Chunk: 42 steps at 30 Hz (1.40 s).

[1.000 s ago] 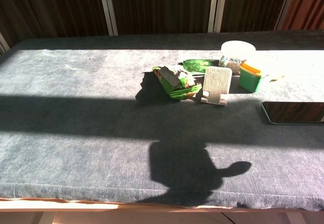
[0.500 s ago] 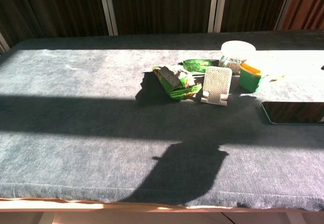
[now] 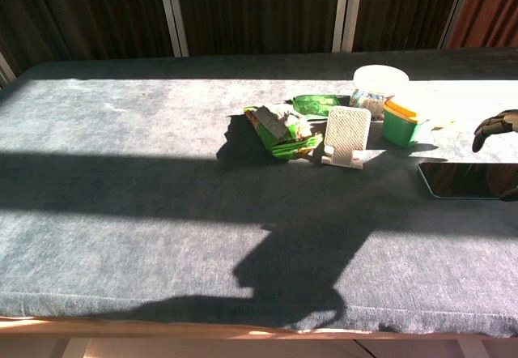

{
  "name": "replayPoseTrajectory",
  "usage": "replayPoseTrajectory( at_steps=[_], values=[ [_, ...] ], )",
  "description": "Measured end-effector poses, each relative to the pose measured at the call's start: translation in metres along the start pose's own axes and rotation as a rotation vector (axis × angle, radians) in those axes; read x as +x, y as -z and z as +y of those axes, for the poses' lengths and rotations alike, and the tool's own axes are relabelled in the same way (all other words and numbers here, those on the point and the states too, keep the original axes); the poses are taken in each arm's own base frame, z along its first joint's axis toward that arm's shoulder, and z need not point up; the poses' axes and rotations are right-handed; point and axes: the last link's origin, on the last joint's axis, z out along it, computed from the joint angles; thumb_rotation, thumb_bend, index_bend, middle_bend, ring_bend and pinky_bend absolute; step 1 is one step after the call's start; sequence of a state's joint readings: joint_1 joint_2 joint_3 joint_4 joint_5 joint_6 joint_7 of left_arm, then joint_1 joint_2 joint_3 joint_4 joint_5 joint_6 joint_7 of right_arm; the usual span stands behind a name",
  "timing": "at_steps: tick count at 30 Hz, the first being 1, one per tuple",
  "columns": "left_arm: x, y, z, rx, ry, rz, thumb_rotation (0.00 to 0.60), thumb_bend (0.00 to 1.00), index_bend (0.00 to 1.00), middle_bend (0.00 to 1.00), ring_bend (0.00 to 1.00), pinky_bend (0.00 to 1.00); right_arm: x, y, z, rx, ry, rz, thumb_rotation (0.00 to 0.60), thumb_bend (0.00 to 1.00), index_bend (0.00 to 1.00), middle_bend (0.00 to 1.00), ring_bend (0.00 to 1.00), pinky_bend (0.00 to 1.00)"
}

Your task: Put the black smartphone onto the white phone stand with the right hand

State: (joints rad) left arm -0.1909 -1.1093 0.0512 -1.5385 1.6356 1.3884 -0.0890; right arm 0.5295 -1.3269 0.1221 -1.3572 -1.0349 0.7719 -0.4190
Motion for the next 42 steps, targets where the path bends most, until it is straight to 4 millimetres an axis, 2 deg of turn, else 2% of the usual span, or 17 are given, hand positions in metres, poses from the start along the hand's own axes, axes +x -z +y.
replayPoseTrajectory(
  at_steps=[12, 23, 28, 34, 42],
  values=[
    [0.0, 0.0, 0.0, 0.003, -0.003, -0.003, 0.6, 0.4, 0.0, 0.0, 0.0, 0.0, -0.006, -0.015, -0.007, -0.016, -0.01, -0.01, 0.6, 0.18, 0.42, 0.24, 0.03, 0.11],
    [0.001, 0.001, -0.001, 0.005, -0.001, 0.002, 0.6, 0.4, 0.0, 0.0, 0.0, 0.0, -0.011, -0.019, -0.016, 0.001, 0.004, -0.017, 0.6, 0.19, 0.47, 0.26, 0.05, 0.12],
    [0.002, 0.002, -0.002, 0.005, 0.001, 0.008, 0.6, 0.4, 0.0, 0.0, 0.0, 0.0, -0.012, -0.018, -0.019, 0.006, 0.012, -0.002, 0.6, 0.21, 0.54, 0.27, 0.09, 0.18],
    [0.003, 0.003, -0.001, 0.001, 0.004, 0.011, 0.6, 0.4, 0.0, 0.0, 0.0, 0.0, -0.015, -0.016, -0.02, -0.001, 0.046, 0.03, 0.6, 0.23, 0.65, 0.35, 0.18, 0.31],
    [0.003, 0.004, -0.002, -0.001, 0.007, 0.013, 0.6, 0.4, 0.0, 0.0, 0.0, 0.0, -0.022, -0.015, -0.02, -0.01, 0.071, 0.034, 0.6, 0.24, 0.73, 0.41, 0.24, 0.37]
  ],
)
